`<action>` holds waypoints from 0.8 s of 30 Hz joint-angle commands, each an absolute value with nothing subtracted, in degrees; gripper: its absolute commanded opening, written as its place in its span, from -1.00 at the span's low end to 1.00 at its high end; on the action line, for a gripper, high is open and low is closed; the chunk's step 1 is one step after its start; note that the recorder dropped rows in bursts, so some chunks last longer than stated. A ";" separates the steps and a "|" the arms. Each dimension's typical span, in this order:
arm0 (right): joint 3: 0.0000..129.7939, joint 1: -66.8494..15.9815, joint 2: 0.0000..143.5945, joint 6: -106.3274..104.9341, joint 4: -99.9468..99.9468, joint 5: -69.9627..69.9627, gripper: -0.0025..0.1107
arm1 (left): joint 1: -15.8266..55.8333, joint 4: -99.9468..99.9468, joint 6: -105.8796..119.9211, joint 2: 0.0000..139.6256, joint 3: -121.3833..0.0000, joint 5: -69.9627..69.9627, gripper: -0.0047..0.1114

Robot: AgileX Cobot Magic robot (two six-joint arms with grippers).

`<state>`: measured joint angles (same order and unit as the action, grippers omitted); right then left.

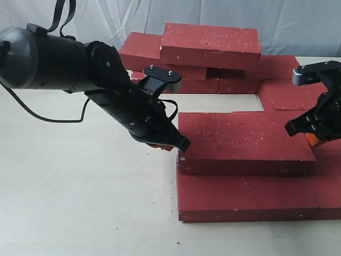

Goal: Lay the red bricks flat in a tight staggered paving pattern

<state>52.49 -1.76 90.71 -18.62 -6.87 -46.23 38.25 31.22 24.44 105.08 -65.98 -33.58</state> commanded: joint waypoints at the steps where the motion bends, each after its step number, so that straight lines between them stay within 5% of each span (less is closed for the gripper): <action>1: 52.79 -1.75 90.73 -21.85 -11.06 -46.99 -0.97 | 38.51 34.78 26.88 104.94 -66.30 -33.41 -0.92; 13: 57.98 -4.20 88.68 -25.76 -20.01 -50.91 -0.97 | 37.25 31.19 27.22 97.63 -66.30 -34.36 -0.92; 24: 64.26 -13.17 88.81 -25.88 -24.01 -47.18 -0.97 | 28.26 27.83 27.07 95.62 -66.14 -37.55 -0.92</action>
<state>62.80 -10.51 88.88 -25.20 -17.26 -48.89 29.04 24.21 27.20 96.16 -65.87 -38.60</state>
